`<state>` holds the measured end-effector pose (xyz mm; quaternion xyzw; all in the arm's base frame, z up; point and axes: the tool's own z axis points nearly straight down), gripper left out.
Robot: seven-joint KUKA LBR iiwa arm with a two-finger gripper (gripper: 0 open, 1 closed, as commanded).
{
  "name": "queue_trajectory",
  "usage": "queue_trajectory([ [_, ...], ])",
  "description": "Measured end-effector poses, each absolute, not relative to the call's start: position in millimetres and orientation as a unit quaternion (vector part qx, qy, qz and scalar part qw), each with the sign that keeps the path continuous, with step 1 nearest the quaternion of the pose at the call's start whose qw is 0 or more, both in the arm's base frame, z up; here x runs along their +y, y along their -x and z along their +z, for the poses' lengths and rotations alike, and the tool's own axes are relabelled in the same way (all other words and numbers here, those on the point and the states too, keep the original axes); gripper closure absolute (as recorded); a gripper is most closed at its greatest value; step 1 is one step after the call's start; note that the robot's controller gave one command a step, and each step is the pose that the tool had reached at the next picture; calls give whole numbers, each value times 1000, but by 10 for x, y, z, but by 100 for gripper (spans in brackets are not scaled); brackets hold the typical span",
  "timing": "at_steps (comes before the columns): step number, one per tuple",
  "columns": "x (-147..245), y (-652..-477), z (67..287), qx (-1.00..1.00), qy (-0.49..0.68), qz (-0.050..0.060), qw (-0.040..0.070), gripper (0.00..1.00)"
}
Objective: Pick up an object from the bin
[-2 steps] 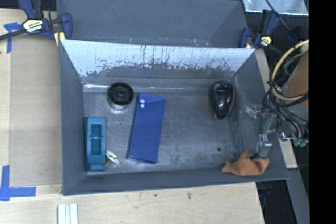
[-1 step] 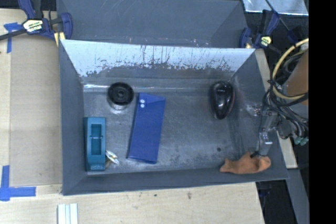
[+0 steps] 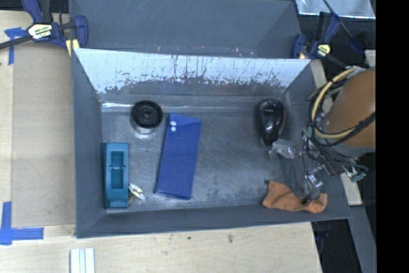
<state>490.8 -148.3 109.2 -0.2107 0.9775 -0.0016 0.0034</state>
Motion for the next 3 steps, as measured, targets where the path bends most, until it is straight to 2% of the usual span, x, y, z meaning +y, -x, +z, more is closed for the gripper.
queue_trajectory([
  [1,-1481,-4930,744,965,263,3,7,0],
  [2,-1140,-4918,711,896,444,-1,2,0],
  [3,-918,-4896,975,905,426,0,2,0],
])
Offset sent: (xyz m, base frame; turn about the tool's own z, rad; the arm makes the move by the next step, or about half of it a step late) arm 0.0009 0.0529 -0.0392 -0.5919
